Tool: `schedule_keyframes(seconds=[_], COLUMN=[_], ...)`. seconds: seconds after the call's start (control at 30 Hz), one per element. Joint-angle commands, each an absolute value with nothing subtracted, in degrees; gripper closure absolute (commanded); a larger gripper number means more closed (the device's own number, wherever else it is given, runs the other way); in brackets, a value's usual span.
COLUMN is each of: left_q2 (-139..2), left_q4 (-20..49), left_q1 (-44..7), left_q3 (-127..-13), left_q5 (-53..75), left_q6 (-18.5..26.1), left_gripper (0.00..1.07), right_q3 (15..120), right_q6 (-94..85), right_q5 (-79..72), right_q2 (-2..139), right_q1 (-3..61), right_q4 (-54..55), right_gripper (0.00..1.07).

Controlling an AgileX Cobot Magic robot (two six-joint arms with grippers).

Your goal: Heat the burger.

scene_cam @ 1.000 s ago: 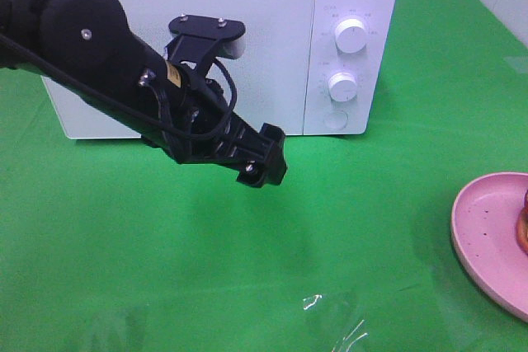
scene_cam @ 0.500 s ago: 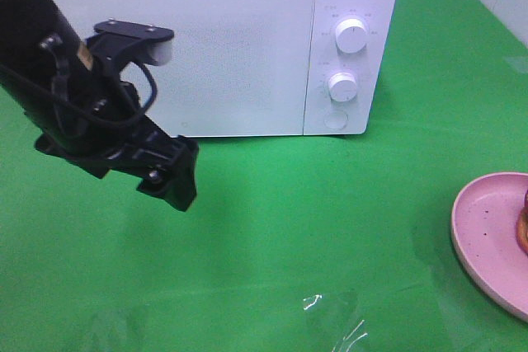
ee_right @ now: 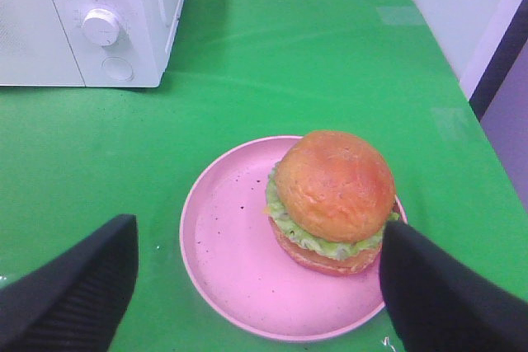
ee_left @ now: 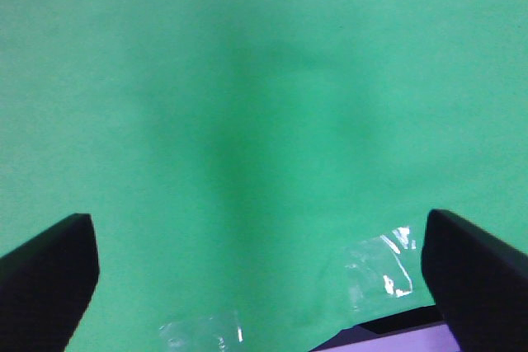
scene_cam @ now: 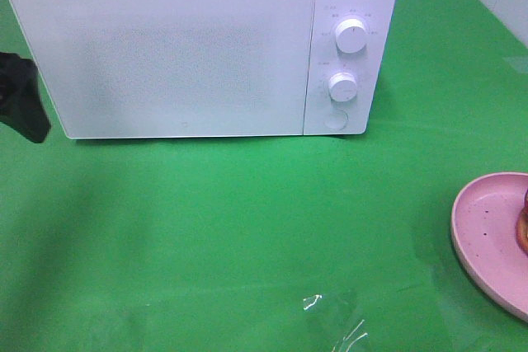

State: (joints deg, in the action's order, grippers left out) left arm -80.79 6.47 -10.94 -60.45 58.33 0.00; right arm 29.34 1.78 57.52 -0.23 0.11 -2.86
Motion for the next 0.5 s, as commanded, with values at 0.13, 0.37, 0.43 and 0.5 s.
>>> schedule_keyframes(seconds=[0.13, 0.37, 0.43, 0.5], left_q2=[-74.66, -64.29, -60.85, -57.64], left_q4=[5.56, 5.10, 4.47, 4.01], left_q1=[-4.13, -1.83, -1.83, -1.83], left_q3=[-55.86, -48.64, -46.64, -44.81], left_q5=[59.93, 58.16, 58.16, 57.93], left_q6=[-0.40, -0.46, -0.46, -0.46], left_gripper=[0.06, 0.06, 0.06, 0.06], right_q3=[29.05, 29.05, 29.05, 29.05], right_q6=[1.89, 1.89, 1.89, 1.89], right_q5=[57.41, 57.41, 57.41, 57.41], right_q2=[-1.60, -1.60, -1.60, -1.60], right_q1=[-0.17, -0.17, -0.17, -0.17], right_q4=[-2.69, -2.69, -2.69, -2.69], right_gripper=[0.31, 0.31, 0.31, 0.31])
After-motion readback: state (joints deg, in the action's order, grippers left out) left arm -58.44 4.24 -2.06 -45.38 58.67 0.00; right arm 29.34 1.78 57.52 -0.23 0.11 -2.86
